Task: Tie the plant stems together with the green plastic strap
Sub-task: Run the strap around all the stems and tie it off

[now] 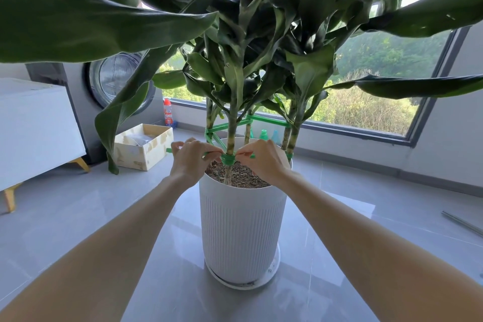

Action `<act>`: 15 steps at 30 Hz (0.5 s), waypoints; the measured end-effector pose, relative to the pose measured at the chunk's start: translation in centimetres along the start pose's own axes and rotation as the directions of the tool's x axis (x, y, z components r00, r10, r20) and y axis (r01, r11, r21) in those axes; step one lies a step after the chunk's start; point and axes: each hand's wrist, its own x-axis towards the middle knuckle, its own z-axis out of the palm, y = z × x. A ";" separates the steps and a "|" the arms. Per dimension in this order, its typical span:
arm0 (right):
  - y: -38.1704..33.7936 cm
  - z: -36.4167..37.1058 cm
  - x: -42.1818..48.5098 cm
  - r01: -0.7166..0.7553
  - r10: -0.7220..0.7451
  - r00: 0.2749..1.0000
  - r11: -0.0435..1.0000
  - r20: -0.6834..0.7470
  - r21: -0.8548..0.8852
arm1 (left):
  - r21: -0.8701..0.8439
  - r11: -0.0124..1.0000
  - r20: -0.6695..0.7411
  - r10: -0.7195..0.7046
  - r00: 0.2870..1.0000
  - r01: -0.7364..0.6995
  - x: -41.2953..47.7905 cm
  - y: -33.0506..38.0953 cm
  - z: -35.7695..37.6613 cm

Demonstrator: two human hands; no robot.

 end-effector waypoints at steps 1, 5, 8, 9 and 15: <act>0.2 0.1 0.0 -0.010 0.010 1.000 1.000 -0.005 0.022 | 0.014 1.000 -0.006 -0.023 1.000 0.023 0.0 0.2 0.0; 0.7 0.2 0.2 -0.023 0.024 1.000 0.996 -0.004 0.086 | 0.039 0.996 0.000 -0.086 0.996 0.086 0.1 1.0 0.2; 1.0 0.1 0.2 -0.040 0.043 0.999 0.994 -0.029 0.105 | 0.026 0.991 0.018 -0.129 0.992 0.128 0.4 1.1 0.3; 1.2 0.1 0.2 -0.046 0.051 0.998 0.993 -0.038 0.111 | 0.018 0.989 0.024 -0.144 0.989 0.144 0.5 1.0 0.3; 2.1 -0.3 0.2 -0.089 0.102 0.991 0.986 -0.090 0.142 | -0.020 0.981 0.005 -0.193 0.981 0.193 0.8 1.5 0.1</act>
